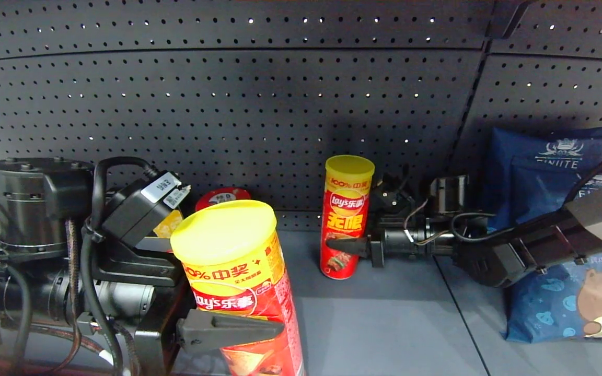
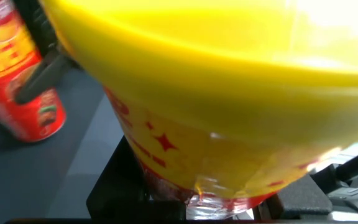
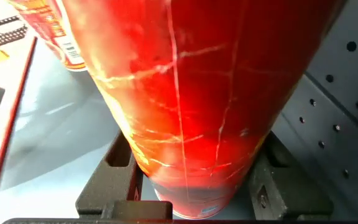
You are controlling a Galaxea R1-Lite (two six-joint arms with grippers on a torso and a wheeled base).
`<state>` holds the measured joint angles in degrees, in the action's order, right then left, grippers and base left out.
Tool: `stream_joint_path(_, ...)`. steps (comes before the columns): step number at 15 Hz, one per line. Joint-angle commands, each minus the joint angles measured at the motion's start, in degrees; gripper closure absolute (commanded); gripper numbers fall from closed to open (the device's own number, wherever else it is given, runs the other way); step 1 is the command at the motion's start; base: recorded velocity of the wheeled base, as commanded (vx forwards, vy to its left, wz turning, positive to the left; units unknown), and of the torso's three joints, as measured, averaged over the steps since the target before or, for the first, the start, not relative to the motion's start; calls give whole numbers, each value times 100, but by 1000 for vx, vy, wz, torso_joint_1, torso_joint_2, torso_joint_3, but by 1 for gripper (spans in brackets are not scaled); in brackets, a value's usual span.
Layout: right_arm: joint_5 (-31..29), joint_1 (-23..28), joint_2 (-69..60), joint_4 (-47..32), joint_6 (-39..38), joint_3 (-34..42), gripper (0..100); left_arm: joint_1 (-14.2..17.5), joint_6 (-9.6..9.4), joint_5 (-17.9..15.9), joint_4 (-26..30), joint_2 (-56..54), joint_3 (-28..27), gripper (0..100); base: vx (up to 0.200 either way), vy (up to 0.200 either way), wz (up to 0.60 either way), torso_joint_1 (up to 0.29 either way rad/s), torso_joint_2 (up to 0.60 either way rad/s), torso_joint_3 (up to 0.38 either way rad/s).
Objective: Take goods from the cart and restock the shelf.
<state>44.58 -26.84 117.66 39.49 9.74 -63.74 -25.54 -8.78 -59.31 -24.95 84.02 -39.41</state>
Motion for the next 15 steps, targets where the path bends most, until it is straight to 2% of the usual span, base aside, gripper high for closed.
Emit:
stream_joint_path(1,-28,-5,-402,138,28,389,100,58,-1,-2,-1,-17,4,100,0,0,0,0,0,0)
stream_joint_path(8,7,-146,-1501,780,28,2085,100,49,-1,-2,26,-8,30,100,0,0,0,0,0,0)
stream_joint_path(15,-28,-409,-1668,1228,28,2604,100,40,-1,77,34,-8,48,100,0,0,0,0,0,0)
